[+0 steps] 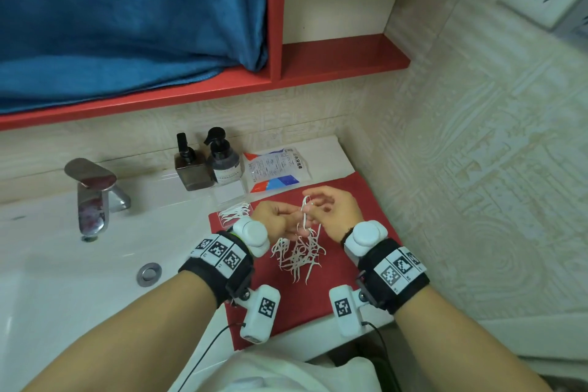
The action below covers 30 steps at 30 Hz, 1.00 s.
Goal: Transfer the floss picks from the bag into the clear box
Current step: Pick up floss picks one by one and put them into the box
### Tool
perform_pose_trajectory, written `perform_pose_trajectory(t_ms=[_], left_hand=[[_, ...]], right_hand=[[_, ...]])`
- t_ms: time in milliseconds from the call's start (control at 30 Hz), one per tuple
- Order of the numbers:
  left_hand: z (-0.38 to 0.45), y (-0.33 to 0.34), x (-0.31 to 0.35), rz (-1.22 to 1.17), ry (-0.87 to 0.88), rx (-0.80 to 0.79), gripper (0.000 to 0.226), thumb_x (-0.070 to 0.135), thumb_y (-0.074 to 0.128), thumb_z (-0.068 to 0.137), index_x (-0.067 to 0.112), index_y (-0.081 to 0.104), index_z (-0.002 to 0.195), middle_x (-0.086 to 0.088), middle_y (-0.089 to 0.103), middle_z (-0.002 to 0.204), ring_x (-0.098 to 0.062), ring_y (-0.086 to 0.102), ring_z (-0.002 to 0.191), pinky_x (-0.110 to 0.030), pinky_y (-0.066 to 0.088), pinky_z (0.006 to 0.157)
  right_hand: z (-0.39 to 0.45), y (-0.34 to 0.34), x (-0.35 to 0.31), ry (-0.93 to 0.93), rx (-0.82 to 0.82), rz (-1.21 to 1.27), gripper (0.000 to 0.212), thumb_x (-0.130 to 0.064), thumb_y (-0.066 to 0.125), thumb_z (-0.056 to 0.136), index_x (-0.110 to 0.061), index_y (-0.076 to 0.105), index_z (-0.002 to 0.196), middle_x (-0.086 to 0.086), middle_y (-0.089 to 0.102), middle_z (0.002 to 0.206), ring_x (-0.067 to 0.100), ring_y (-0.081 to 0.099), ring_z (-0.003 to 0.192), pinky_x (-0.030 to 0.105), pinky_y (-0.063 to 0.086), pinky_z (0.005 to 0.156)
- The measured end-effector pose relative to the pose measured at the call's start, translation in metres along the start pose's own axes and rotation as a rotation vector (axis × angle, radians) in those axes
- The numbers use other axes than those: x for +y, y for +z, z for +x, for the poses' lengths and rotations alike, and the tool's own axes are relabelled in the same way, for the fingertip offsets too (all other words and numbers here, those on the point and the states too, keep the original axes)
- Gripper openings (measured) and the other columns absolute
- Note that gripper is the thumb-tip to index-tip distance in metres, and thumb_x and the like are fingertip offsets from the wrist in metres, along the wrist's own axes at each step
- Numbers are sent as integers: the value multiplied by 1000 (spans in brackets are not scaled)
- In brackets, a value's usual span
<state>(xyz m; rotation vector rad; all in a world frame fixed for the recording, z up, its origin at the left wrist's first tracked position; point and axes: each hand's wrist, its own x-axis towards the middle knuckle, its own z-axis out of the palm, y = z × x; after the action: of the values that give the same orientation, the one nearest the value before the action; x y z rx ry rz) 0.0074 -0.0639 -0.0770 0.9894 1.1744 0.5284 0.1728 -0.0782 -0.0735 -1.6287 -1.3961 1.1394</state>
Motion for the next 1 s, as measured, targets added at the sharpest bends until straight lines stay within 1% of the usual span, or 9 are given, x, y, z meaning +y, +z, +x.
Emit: perform_pose_trajectory(t_ms=[100, 167, 267, 400, 467, 600, 733, 833, 1000], left_hand=[[-6, 3, 4, -37, 29, -64, 12, 11, 60, 92, 6, 69, 98, -11, 74, 86, -23, 73, 74, -28, 58, 62], [-8, 3, 6, -55, 48, -91, 13, 13, 60, 92, 7, 69, 100, -10, 74, 88, -23, 73, 75, -27, 57, 62], [-14, 3, 12, -111, 71, -135, 16, 13, 61, 91, 6, 69, 102, -11, 74, 90, -23, 72, 78, -27, 56, 64], [-18, 3, 17, -160, 94, -161, 19, 10, 61, 89, 1, 68, 105, -12, 74, 91, -23, 73, 83, -26, 56, 68], [-20, 2, 17, -167, 98, -152, 19, 10, 63, 88, 1, 68, 105, -12, 74, 90, -22, 73, 82, -26, 56, 68], [-22, -4, 15, -157, 98, -134, 16, 11, 67, 85, 5, 71, 99, -11, 74, 86, -19, 70, 74, -30, 55, 72], [-27, -7, 16, -98, 45, -157, 13, 17, 62, 90, 10, 73, 95, -8, 73, 85, -14, 66, 67, -24, 47, 64], [-32, -8, 22, -99, -47, -259, 18, 20, 57, 94, 9, 71, 95, -7, 74, 84, -11, 65, 61, -23, 48, 63], [-35, -12, 22, -42, -26, -239, 15, 17, 57, 93, 10, 71, 93, -5, 75, 85, -14, 70, 71, -22, 46, 62]], right_hand=[[-4, -7, -3, -68, 77, -17, 29, -12, 83, 73, -28, 76, 97, -6, 70, 84, 11, 67, 76, 16, 52, 74], [-6, -9, -4, -85, 80, 25, 29, -11, 84, 73, -26, 76, 97, -1, 69, 83, 9, 64, 74, 15, 51, 72], [-11, -12, -10, -91, 77, 120, 29, -9, 83, 74, -26, 76, 97, 7, 72, 83, 12, 66, 75, 24, 55, 76], [-17, -15, -19, -73, 73, 214, 29, -5, 80, 76, -28, 75, 93, -5, 75, 80, 10, 71, 80, 24, 56, 81], [-19, -13, -22, -62, 59, 234, 25, -5, 77, 80, -26, 75, 95, -5, 76, 81, 10, 73, 83, 24, 56, 82], [-19, -11, -28, -99, 54, 195, 19, -6, 76, 82, -22, 76, 92, 3, 76, 78, 20, 74, 77, 36, 58, 82], [-19, -15, -31, -143, 5, 124, 17, -6, 76, 82, -22, 75, 89, -2, 76, 79, 12, 73, 77, 24, 56, 78], [-20, -17, -32, -162, -70, 101, 18, -4, 75, 82, -22, 75, 85, -9, 75, 76, 3, 70, 75, 17, 52, 75], [-19, -20, -34, -202, -127, 81, 15, -4, 76, 81, -16, 75, 91, -7, 75, 81, 3, 70, 79, 15, 51, 75]])
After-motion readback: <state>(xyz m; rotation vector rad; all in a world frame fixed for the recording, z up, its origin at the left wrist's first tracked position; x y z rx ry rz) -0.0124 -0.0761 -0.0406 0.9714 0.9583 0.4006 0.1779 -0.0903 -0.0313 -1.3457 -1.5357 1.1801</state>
